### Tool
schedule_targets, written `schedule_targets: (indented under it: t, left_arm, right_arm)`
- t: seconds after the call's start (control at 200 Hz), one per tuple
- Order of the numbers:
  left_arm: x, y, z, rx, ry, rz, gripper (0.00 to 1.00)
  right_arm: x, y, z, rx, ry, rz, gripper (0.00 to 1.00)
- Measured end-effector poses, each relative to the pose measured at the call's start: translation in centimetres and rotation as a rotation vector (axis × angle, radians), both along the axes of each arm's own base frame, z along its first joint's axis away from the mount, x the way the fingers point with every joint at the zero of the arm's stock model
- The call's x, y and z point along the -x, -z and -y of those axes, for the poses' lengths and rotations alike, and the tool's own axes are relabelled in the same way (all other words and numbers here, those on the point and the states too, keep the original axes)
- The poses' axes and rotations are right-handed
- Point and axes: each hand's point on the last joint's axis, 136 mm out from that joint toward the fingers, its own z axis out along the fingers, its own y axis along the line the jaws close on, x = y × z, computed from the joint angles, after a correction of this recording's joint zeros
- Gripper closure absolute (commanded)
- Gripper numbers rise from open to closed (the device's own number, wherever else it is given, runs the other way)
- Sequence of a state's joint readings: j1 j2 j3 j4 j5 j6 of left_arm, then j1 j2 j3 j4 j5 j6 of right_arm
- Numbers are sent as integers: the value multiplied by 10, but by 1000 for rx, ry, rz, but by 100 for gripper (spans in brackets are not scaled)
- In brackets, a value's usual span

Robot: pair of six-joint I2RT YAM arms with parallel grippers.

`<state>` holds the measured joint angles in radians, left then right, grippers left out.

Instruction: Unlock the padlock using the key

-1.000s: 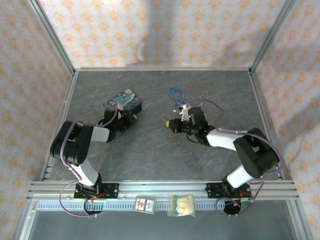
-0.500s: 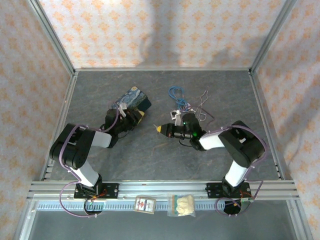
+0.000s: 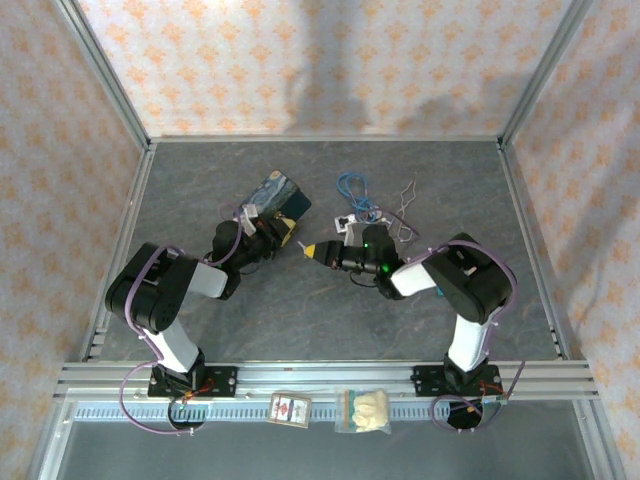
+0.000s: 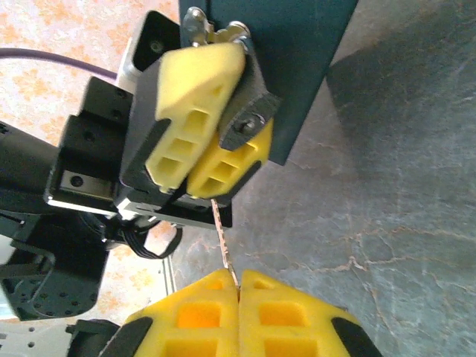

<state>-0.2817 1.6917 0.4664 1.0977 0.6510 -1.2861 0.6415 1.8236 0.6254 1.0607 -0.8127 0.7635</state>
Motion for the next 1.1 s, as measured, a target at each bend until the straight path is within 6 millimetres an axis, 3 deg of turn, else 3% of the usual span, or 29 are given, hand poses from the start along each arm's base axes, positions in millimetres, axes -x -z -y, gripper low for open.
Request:
schedule_targets:
  t: [0.3, 0.686, 1.096]
  left_arm:
    - [1, 0, 2, 0, 6, 1, 100]
    - [2, -3, 5, 4, 13, 16, 100]
    - [3, -4, 7, 5, 16, 18, 100]
  right_arm:
    - [-7, -6, -5, -28, 0, 6, 100]
    - [-12, 12, -2, -15, 19, -42, 100]
    - [-16, 2, 0, -57, 28, -30, 100]
